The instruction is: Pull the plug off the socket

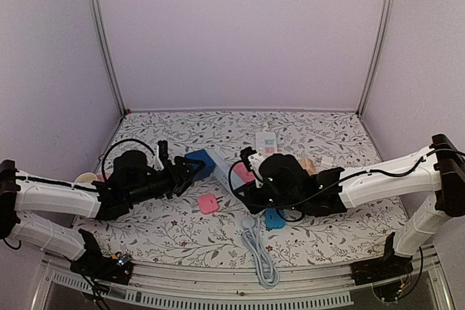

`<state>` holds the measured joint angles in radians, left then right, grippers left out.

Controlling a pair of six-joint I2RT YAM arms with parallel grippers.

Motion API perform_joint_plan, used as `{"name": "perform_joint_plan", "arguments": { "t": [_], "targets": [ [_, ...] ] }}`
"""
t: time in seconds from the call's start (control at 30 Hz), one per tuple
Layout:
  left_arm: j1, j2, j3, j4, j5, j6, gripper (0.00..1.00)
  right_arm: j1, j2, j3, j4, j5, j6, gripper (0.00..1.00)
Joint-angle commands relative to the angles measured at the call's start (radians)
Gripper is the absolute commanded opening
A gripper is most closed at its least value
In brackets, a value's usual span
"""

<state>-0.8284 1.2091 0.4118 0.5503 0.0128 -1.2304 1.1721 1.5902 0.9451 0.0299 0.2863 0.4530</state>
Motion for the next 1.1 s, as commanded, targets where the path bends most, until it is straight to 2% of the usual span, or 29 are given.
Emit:
{"name": "perform_joint_plan", "arguments": {
  "t": [0.0,0.13,0.37,0.73,1.07],
  "targets": [
    [0.023,0.001,-0.044,-0.028,-0.029,0.047,0.0,-0.063,-0.015,0.013,-0.111,0.349,0.071,0.02],
    [0.018,-0.001,-0.03,0.056,0.026,0.104,0.0,-0.086,0.006,0.012,-0.122,0.312,0.085,0.02],
    [0.01,-0.024,-0.019,0.082,0.043,0.148,0.0,-0.143,-0.006,-0.03,-0.092,0.217,0.124,0.02],
    [0.021,-0.021,-0.038,-0.061,-0.055,0.09,0.0,-0.093,-0.039,-0.033,-0.026,0.165,0.059,0.02],
    [0.057,0.018,-0.048,-0.141,-0.08,0.089,0.0,-0.028,0.048,0.035,0.039,0.05,-0.068,0.02]
  ]
}}
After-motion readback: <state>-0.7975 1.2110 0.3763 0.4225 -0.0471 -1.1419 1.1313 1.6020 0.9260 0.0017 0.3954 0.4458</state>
